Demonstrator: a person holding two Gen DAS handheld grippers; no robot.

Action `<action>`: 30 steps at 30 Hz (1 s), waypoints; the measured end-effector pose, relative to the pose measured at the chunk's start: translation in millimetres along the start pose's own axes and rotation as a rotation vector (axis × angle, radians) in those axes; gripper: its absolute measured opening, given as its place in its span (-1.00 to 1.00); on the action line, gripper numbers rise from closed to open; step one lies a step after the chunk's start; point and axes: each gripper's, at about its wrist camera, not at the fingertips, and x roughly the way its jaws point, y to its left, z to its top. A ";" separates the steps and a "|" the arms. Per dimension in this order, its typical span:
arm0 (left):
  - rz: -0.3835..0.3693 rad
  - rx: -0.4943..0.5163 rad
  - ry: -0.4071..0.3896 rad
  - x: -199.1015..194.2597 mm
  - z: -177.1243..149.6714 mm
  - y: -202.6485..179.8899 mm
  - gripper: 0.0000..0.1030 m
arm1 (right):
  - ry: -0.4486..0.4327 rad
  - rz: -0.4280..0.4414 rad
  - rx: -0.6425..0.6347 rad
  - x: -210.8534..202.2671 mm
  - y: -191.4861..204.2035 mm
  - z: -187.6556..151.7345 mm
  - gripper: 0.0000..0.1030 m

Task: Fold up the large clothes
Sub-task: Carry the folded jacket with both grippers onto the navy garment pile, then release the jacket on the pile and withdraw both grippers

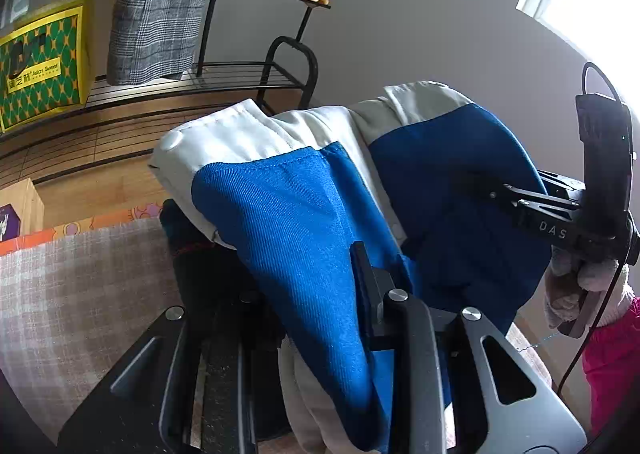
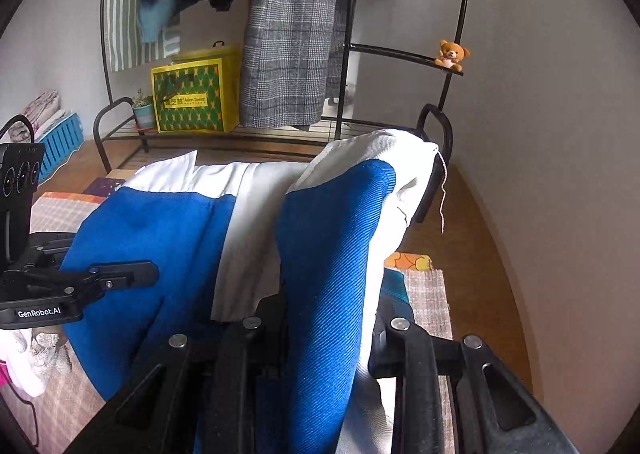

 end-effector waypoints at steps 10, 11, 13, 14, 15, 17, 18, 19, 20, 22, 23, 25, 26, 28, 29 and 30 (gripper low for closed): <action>0.140 0.052 -0.006 1.9 -4.7 13.7 0.21 | 0.103 -0.181 0.264 34.6 -76.0 -43.3 0.10; 0.142 0.050 -0.007 -0.7 -5.3 13.7 0.21 | 0.088 -0.168 0.275 29.8 -78.2 -46.0 0.10; 0.151 0.042 -0.009 -9.0 -6.1 12.7 0.21 | 0.062 -0.184 0.278 19.8 -79.0 -49.4 0.10; 0.157 0.044 -0.017 -14.8 -7.2 10.7 0.21 | 0.050 -0.185 0.280 14.0 -78.3 -49.6 0.10; 0.162 0.052 -0.028 -21.8 -7.5 8.0 0.21 | 0.040 -0.184 0.284 7.8 -77.9 -49.6 0.10; 0.172 0.072 -0.045 -36.8 -8.7 0.4 0.21 | 0.020 -0.194 0.278 -4.8 -73.0 -45.9 0.10; 0.172 0.081 -0.052 -45.8 -9.6 -4.2 0.21 | 0.013 -0.200 0.276 -12.0 -70.8 -44.8 0.10; 0.175 0.092 -0.062 -55.7 -10.6 -9.1 0.21 | 0.005 -0.198 0.279 -18.0 -67.7 -41.0 0.10; 0.181 0.105 -0.074 -66.4 -12.1 -14.4 0.21 | -0.004 -0.194 0.283 -25.8 -65.0 -38.9 0.11; 0.187 0.126 -0.098 -89.3 -14.9 -25.3 0.21 | -0.026 -0.190 0.288 -44.7 -58.4 -36.1 0.11; 0.186 0.135 -0.110 -101.0 -16.3 -30.7 0.21 | -0.038 -0.185 0.290 -55.5 -54.4 -35.8 0.12; 0.181 0.153 -0.133 -126.7 -20.5 -42.7 0.21 | -0.065 -0.180 0.292 -79.3 -44.5 -36.6 0.12; 0.178 0.159 -0.146 -140.1 -23.3 -48.1 0.21 | -0.076 -0.182 0.288 -90.8 -38.7 -36.5 0.15; 0.169 0.174 -0.168 -166.2 -29.4 -59.2 0.21 | -0.099 -0.186 0.288 -113.5 -26.3 -36.4 0.15; 0.170 0.185 -0.179 -178.9 -32.4 -65.0 0.21 | -0.111 -0.181 0.290 -125.1 -20.1 -37.2 0.16; 0.170 0.196 -0.190 -191.6 -36.4 -70.5 0.21 | -0.122 -0.176 0.291 -136.7 -13.1 -38.5 0.17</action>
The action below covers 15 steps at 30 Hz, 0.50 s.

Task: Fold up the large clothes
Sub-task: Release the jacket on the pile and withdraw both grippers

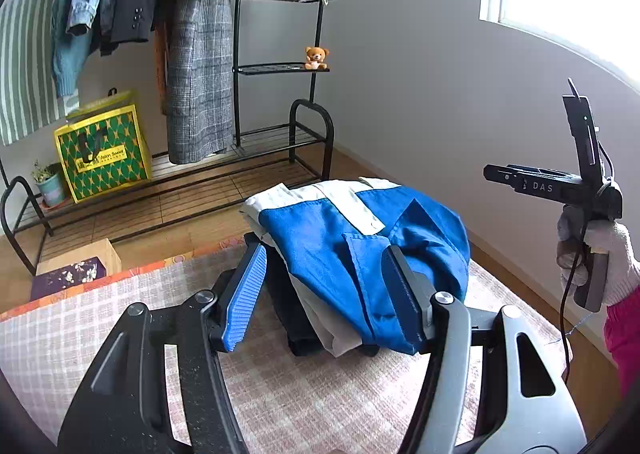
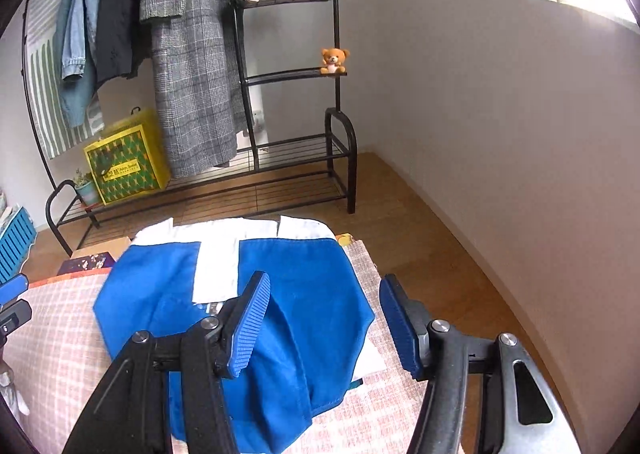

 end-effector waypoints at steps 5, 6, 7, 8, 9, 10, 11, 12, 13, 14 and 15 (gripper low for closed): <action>-0.012 0.021 -0.057 -70.3 -7.5 -13.1 0.21 | -0.053 -0.011 -0.028 -61.1 28.4 -8.8 0.20; -0.018 0.018 -0.065 -83.4 -9.0 -14.0 0.22 | -0.061 -0.020 -0.039 -72.8 35.2 -11.8 0.21; -0.025 0.015 -0.072 -96.0 -11.2 -14.7 0.22 | -0.067 -0.024 -0.053 -84.1 42.4 -15.0 0.22; -0.028 0.012 -0.077 -107.9 -13.7 -15.3 0.28 | -0.070 -0.026 -0.068 -95.3 49.1 -18.9 0.22; -0.031 0.008 -0.085 -120.5 -17.2 -16.3 0.33 | -0.076 -0.029 -0.082 -106.0 56.0 -22.9 0.24; -0.033 0.011 -0.093 -132.1 -20.7 -17.5 0.34 | -0.082 -0.029 -0.095 -118.2 62.8 -27.2 0.26; -0.030 0.017 -0.100 -143.3 -24.8 -19.7 0.35 | -0.091 -0.033 -0.107 -128.9 69.3 -31.4 0.29; -0.023 0.028 -0.108 -154.1 -28.8 -21.7 0.35 | -0.100 -0.039 -0.114 -139.3 75.2 -35.4 0.30; -0.017 0.037 -0.117 -163.8 -33.1 -24.0 0.35 | -0.109 -0.041 -0.117 -149.7 80.7 -39.4 0.31; -0.012 0.044 -0.125 -173.7 -37.5 -25.9 0.35 | -0.116 -0.037 -0.117 -158.8 85.9 -43.6 0.33; -0.008 0.048 -0.133 -183.7 -42.5 -27.4 0.35 | -0.121 -0.035 -0.114 -167.8 90.2 -48.0 0.38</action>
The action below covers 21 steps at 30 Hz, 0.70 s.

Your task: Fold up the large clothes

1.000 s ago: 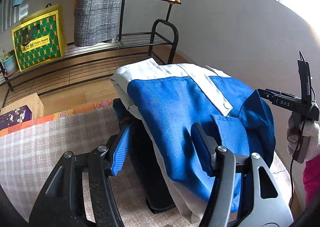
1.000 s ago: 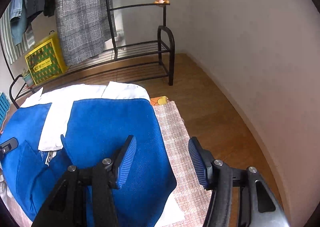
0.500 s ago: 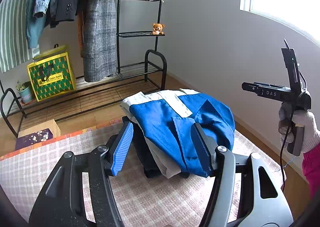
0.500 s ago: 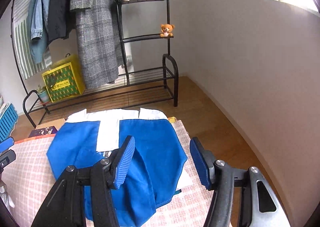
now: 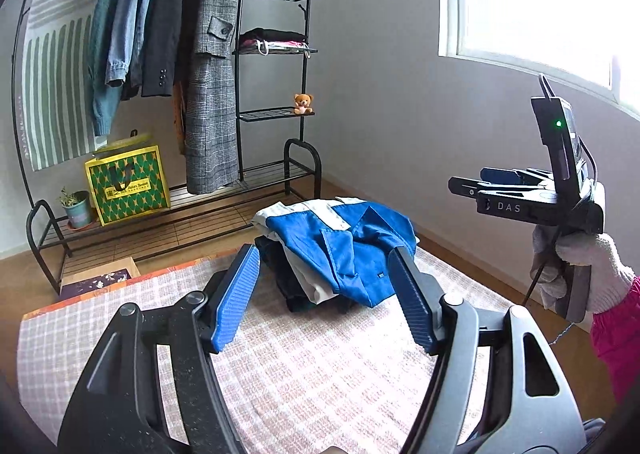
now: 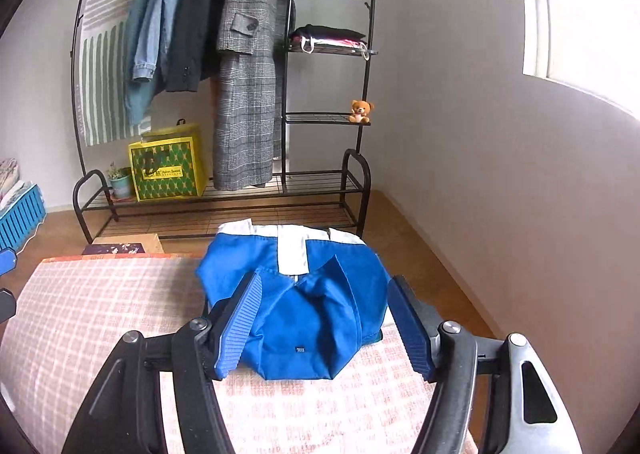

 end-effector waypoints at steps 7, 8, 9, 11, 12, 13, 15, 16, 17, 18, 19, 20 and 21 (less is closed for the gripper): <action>0.009 0.001 -0.032 -47.7 -29.3 -0.7 0.62 | -0.017 0.007 0.035 -41.0 28.8 -32.7 0.52; 0.008 -0.001 -0.028 -50.2 -34.1 -0.3 0.62 | -0.015 0.001 0.037 -42.6 32.0 -38.3 0.53; 0.009 -0.005 -0.023 -51.6 -39.0 0.4 0.62 | -0.013 -0.002 0.040 -44.2 35.1 -44.2 0.54; 0.006 -0.014 -0.012 -52.3 -49.2 1.7 0.62 | -0.012 0.000 0.051 -47.3 39.0 -57.1 0.61; 0.006 -0.018 -0.006 -51.2 -53.3 2.6 0.62 | -0.012 0.002 0.061 -47.1 40.1 -62.7 0.66; 0.003 -0.021 0.002 -49.6 -57.3 3.2 0.62 | -0.011 0.004 0.070 -46.7 41.5 -68.1 0.67; 0.009 -0.013 0.016 -44.8 -63.5 3.8 0.67 | -0.010 -0.001 0.079 -44.3 43.7 -77.2 0.67; 0.017 -0.007 0.020 -42.5 -66.0 4.1 0.69 | -0.012 -0.008 0.083 -43.4 45.1 -82.3 0.68; 0.023 -0.004 0.024 -41.3 -69.7 4.0 0.73 | -0.013 -0.012 0.088 -42.2 46.3 -86.4 0.73; 0.026 -0.006 0.028 -39.7 -72.1 5.4 0.75 | -0.012 -0.016 0.090 -40.6 47.5 -90.0 0.79; 0.029 -0.012 0.031 -38.4 -74.2 7.2 0.75 | -0.013 -0.021 0.089 -40.1 48.8 -94.0 0.81; 0.034 -0.020 0.034 -37.3 -76.0 8.9 0.75 | -0.016 -0.029 0.085 -39.6 50.1 -96.3 0.85; 0.042 -0.028 0.035 -36.4 -76.9 10.4 0.79 | -0.018 -0.038 0.082 -39.6 51.4 -98.5 0.93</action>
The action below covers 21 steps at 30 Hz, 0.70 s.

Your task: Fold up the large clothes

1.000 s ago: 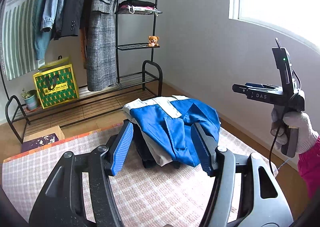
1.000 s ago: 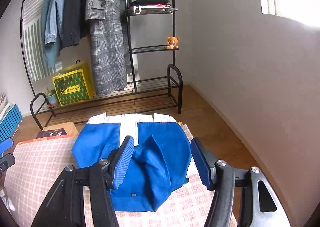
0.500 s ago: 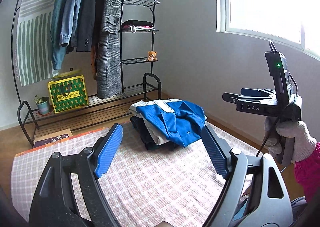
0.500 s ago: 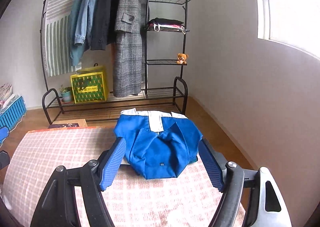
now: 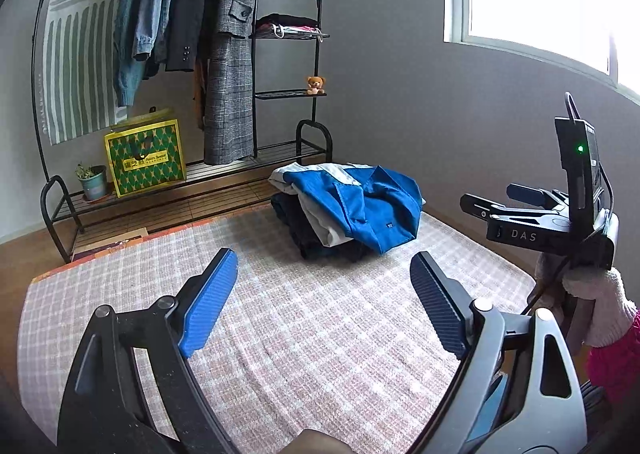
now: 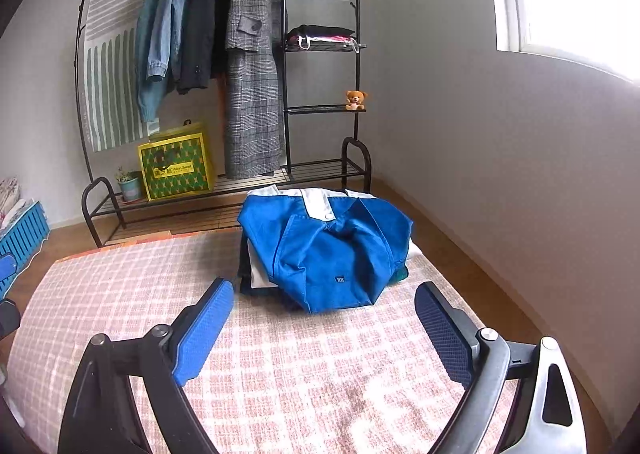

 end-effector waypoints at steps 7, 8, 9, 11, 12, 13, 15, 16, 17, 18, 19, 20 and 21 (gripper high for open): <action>0.063 -0.023 -0.020 -3.0 -4.1 4.3 1.00 | -0.015 -0.012 -0.012 1.2 8.3 -8.8 0.99; 0.068 -0.021 -0.025 -4.0 -4.1 4.1 1.00 | -0.014 -0.006 -0.012 1.9 9.9 -8.8 0.99; 0.079 -0.017 -0.027 -4.6 -3.8 3.7 1.00 | -0.014 -0.002 -0.011 2.3 11.0 -8.9 0.99; 0.107 -0.005 -0.022 -4.0 -3.5 2.5 1.00 | -0.015 -0.003 -0.014 3.8 13.4 -9.7 0.99; 0.120 -0.001 -0.018 -3.4 -3.3 2.3 1.00 | -0.016 -0.009 -0.017 4.4 14.6 -10.2 0.99; 0.130 0.001 -0.019 -3.4 -3.3 2.4 1.00 | -0.016 -0.015 -0.020 5.2 15.7 -11.1 0.99; 0.140 0.001 -0.021 -2.7 -4.6 3.1 1.00 | -0.016 -0.025 -0.023 6.3 16.4 -11.6 0.99; 0.140 -0.001 -0.018 -1.8 -5.0 3.6 1.00 | -0.019 -0.030 -0.021 6.4 16.0 -12.1 0.99; 0.142 -0.003 -0.014 -0.5 -5.2 4.1 1.00 | -0.021 -0.033 -0.018 6.7 15.3 -12.2 0.99; 0.144 -0.003 -0.009 0.7 -5.5 4.2 1.00 | -0.023 -0.033 -0.013 6.9 14.3 -12.3 0.99; 0.146 -0.003 -0.006 1.8 -5.9 4.2 1.00 | -0.024 -0.032 -0.006 7.4 13.2 -12.2 0.99; 0.149 -0.001 -0.004 2.7 -6.3 4.3 1.00 | -0.025 -0.033 0.002 7.8 12.2 -12.3 0.99; 0.150 0.002 -0.001 3.8 -6.8 3.8 1.00 | -0.027 -0.035 0.009 8.2 11.4 -12.5 0.99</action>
